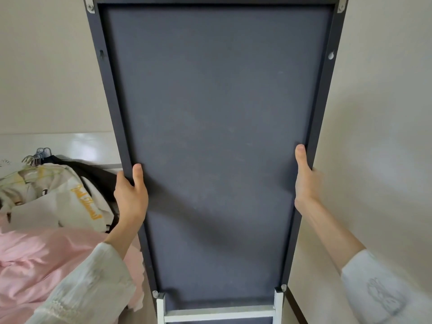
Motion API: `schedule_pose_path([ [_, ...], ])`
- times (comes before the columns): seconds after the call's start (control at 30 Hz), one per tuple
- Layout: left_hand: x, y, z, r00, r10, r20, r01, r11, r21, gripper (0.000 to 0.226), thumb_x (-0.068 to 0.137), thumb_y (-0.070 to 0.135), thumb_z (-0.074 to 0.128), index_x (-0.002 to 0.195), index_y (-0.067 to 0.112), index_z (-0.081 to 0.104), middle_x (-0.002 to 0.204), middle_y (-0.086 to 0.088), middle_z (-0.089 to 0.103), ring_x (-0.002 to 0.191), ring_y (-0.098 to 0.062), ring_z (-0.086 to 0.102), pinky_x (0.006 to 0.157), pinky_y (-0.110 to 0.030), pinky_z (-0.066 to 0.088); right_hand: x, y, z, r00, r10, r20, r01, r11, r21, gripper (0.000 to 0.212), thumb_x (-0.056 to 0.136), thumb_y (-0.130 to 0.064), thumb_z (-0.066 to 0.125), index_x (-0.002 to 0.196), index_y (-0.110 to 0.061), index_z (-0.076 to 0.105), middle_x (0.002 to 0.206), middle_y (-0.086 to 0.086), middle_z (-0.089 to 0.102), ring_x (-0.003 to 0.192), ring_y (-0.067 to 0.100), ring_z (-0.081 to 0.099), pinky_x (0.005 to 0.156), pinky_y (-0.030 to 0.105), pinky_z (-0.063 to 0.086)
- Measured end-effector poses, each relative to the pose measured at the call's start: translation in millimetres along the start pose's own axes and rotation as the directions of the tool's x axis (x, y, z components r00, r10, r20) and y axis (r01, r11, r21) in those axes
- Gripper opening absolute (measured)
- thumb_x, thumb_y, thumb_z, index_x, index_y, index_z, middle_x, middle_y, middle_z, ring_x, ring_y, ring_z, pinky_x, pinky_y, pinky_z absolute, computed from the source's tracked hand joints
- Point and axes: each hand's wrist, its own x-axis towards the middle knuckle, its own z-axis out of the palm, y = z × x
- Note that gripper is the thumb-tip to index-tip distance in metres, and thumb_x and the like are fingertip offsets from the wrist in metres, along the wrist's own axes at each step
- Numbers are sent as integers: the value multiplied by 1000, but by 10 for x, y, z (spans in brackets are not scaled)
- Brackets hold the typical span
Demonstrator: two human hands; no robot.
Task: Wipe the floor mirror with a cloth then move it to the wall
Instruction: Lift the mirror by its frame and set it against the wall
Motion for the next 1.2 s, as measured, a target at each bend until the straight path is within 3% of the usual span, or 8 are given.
schedule_pose_path([
  [0.33,806,-497,1868,993,-91,72,89,996,24,33,97,36,34,108,9,46,84,3,46,89,-17,41,85,-33,35,1954,656,711,999,42,3,-42,996,-82,84,84,-57,54,131,11,37,139,22,41,129,36,37,108,45,29],
  [0.4,913,-554,2207,991,-112,69,110,994,27,42,97,36,34,119,2,45,93,-3,45,91,-17,40,83,-29,32,2378,775,800,996,87,19,-84,988,-128,78,84,-59,51,117,12,50,109,23,58,104,38,53,93,39,42],
  [0.5,1037,-658,2645,989,-143,42,140,989,53,47,97,37,33,124,-1,41,106,-15,51,98,-27,47,83,-29,32,2985,961,968,987,143,73,-129,977,-167,57,82,-63,51,63,-12,33,65,-1,26,60,15,29,58,25,27],
  [0.6,1140,-803,3174,987,-158,-24,160,984,73,46,96,39,34,121,1,44,109,-16,54,95,-23,48,83,-31,35,3672,1158,1147,957,201,208,-165,970,-178,47,85,-60,49,73,-15,42,75,-5,36,74,14,38,73,24,32],
  [0.73,1265,-838,3759,982,-172,-80,180,978,107,44,97,36,34,122,0,43,98,-4,45,91,-16,42,82,-29,32,4358,1299,1344,898,302,321,-241,946,-214,71,82,-65,49,130,-13,45,125,-6,48,115,13,43,95,26,30],
  [0.93,1482,-887,4309,971,-171,-167,194,972,134,41,96,38,36,117,3,45,103,-14,54,101,-29,52,82,-32,34,5070,1362,1720,824,370,428,-310,928,-206,67,69,-72,58,109,-19,53,137,-9,48,126,15,44,106,35,28],
  [1.03,1611,-871,4450,963,-161,-216,198,967,162,41,97,37,35,116,2,44,111,-18,57,105,-32,52,81,-30,33,5333,1393,1987,816,371,443,-311,928,-203,79,70,-71,59,125,-14,49,137,-8,47,126,14,43,110,37,25],
  [1.2,1734,-942,4608,948,-177,-265,229,957,181,42,97,37,34,113,-1,43,101,-14,55,88,-23,47,77,-30,33,5587,1504,2274,794,359,491,-306,934,-187,61,70,-70,59,107,-23,47,118,-12,47,108,14,43,94,30,31],
])
